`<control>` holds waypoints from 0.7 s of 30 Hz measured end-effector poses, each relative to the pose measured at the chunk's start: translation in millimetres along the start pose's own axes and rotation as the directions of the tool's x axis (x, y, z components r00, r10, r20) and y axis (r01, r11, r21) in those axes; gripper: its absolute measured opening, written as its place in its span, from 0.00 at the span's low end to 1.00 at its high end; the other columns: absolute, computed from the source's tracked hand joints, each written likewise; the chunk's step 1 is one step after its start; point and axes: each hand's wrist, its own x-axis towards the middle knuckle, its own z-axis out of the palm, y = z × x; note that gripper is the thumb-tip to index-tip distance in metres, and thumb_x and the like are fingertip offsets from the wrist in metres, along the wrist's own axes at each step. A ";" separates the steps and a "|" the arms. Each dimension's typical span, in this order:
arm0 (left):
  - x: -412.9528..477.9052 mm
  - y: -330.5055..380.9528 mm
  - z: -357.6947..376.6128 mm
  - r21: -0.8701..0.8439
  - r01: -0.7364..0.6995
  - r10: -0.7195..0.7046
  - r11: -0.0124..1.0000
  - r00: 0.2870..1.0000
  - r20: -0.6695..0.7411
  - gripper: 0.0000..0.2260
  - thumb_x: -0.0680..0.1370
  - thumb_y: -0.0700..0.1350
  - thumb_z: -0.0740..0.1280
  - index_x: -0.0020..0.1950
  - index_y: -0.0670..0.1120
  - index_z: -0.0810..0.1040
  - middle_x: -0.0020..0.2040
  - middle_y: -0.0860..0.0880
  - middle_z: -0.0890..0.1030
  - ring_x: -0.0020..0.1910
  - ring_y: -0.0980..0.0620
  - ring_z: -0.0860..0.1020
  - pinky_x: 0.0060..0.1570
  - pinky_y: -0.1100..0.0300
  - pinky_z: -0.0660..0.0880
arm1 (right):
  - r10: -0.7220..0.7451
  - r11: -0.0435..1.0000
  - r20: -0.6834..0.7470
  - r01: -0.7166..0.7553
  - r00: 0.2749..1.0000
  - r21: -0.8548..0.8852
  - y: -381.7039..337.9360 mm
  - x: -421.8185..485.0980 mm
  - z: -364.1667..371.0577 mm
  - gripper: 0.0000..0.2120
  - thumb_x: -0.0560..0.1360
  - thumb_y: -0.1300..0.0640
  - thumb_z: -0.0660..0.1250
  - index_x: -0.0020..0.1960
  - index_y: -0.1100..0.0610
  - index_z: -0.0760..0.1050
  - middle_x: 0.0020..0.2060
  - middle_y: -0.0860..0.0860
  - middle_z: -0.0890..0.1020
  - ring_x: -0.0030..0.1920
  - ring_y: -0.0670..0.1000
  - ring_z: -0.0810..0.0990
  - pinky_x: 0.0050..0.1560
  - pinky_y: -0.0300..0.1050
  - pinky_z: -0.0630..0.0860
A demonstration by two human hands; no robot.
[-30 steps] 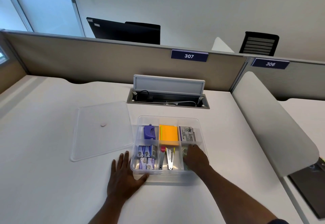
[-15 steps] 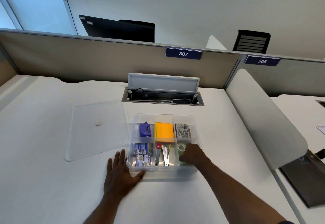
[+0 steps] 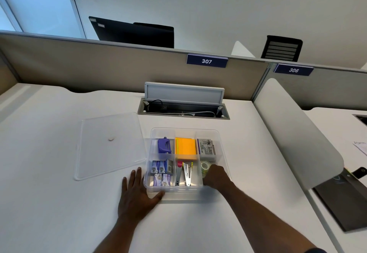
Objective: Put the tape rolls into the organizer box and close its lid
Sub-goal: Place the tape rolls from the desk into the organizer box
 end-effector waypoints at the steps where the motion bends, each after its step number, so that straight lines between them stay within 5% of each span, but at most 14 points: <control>1: 0.0 -0.4 0.3 0.001 -0.001 0.001 1.000 1.000 0.000 0.47 0.67 0.76 0.52 0.76 0.47 0.54 0.77 0.45 0.57 0.77 0.47 0.52 0.75 0.47 0.46 | -0.006 1.000 0.009 0.006 1.000 0.008 -0.8 0.5 -0.3 0.24 0.66 0.55 0.74 0.57 0.65 0.74 0.56 0.60 0.81 0.57 0.58 0.79 0.55 0.44 0.75; 8: 0.7 -1.2 1.2 0.018 -0.001 0.000 1.000 1.000 0.005 0.47 0.67 0.77 0.51 0.76 0.48 0.54 0.77 0.45 0.56 0.77 0.47 0.51 0.75 0.47 0.46 | 0.022 1.000 0.119 -0.024 0.993 0.015 -1.1 6.1 -10.8 0.23 0.64 0.56 0.76 0.56 0.65 0.77 0.55 0.59 0.82 0.55 0.56 0.80 0.46 0.39 0.72; 21: -1.0 1.5 -1.4 0.005 -0.006 0.006 1.000 1.000 -0.012 0.47 0.67 0.76 0.54 0.76 0.46 0.54 0.76 0.44 0.59 0.76 0.46 0.53 0.74 0.49 0.44 | 0.059 0.998 0.124 -0.059 0.991 0.001 3.4 12.6 -9.1 0.24 0.66 0.59 0.74 0.59 0.65 0.73 0.59 0.60 0.79 0.59 0.56 0.78 0.49 0.39 0.72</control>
